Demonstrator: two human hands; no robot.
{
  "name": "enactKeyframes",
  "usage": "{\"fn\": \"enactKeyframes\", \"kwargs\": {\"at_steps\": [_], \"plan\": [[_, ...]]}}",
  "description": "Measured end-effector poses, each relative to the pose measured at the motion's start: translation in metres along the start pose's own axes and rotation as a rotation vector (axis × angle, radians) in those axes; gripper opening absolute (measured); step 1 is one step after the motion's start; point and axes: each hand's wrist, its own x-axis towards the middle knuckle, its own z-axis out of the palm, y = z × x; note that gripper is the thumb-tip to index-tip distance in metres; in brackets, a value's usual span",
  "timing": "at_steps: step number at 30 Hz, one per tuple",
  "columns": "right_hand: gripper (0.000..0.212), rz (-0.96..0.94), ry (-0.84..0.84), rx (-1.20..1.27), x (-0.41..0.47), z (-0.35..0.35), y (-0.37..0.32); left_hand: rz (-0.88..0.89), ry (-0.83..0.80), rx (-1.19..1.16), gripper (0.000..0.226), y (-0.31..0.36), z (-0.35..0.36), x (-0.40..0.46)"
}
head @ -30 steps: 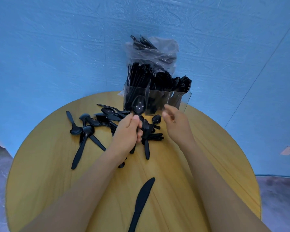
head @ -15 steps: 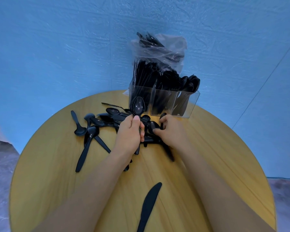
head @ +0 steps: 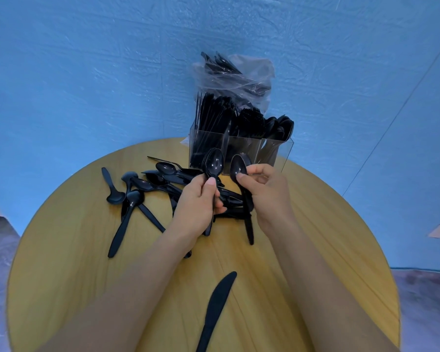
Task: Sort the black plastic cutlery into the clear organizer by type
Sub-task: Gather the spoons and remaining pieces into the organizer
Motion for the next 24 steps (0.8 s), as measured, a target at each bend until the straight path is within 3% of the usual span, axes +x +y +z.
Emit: {"fn": "enactKeyframes", "kwargs": {"at_steps": [8,12,16,20,22,24], "plan": [[0.011,0.036,0.108,0.100,-0.002,0.012,0.013,-0.033,-0.222,-0.033,0.020,0.006,0.011,-0.015],[0.016,-0.018,0.076,0.065,-0.004,0.015,0.014,0.016,-0.194,0.038,0.016,0.004,0.009,-0.011],[0.009,-0.157,0.137,0.039,-0.005,0.006,0.004,-0.007,-0.086,-0.113,0.014,0.003,0.003,-0.006],[0.008,-0.220,-0.053,0.029,-0.013,0.005,-0.004,-0.054,-0.007,-0.282,0.017,0.004,-0.002,-0.001],[0.012,-0.212,-0.164,0.007,-0.019,0.013,-0.004,-0.046,-0.032,-0.246,0.019,0.004,-0.001,-0.002],[0.012,-0.264,-0.164,-0.090,-0.020,0.018,-0.001,-0.037,-0.049,-0.198,0.022,0.002,0.001,-0.003]]}}
